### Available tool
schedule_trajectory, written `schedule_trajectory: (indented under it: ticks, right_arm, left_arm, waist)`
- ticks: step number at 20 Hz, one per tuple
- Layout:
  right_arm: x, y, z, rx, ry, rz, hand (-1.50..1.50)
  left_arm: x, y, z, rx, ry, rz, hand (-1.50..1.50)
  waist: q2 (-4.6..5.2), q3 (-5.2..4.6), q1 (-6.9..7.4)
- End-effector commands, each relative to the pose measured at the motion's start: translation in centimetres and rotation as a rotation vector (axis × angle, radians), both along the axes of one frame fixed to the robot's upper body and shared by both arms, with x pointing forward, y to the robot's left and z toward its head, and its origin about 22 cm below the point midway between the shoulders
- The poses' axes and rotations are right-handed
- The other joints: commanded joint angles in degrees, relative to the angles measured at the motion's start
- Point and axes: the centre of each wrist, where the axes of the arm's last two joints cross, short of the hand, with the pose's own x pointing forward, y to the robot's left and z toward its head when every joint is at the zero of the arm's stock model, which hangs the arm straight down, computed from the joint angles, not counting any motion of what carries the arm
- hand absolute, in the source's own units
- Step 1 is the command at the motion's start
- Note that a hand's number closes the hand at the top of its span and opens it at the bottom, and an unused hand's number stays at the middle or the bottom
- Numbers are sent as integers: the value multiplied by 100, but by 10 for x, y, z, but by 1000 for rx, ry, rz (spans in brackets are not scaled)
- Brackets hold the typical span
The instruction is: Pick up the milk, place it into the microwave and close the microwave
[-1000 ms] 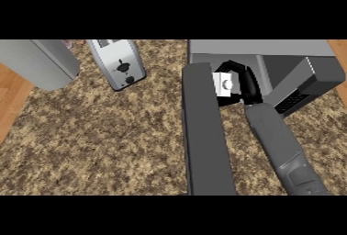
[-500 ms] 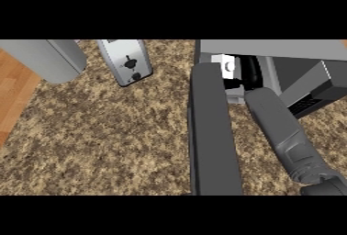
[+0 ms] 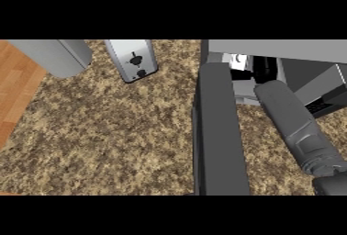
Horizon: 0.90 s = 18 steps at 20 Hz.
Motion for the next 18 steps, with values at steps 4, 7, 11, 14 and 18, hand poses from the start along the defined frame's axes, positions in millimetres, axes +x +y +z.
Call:
schedule_trajectory:
  ticks: [4, 7, 11, 14, 18]
  right_arm:
    - [-1, -23, 1, -137, -2, -92, 150]
    - [-6, -42, -5, -167, 16, -248, -150]
    - [-17, -56, -21, -244, 51, -423, -150]
    - [-8, -37, -11, -212, 11, -232, -150]
    - [2, -26, 7, -206, 16, -170, -150]
  left_arm:
    - [14, -4, 2, 2, 8, -22, -150]
    - [15, -7, 4, 15, -14, -23, -150]
    - [22, -6, 4, 43, -9, -19, -150]
    - [22, -4, 2, 61, 9, -12, -150]
    - [33, -8, 0, 69, 20, -47, -150]
  waist:
    - [72, 7, 100]
    - [97, 4, 153]
    - [175, -2, 202]
    - [135, 28, 188]
    - [139, 17, 214]
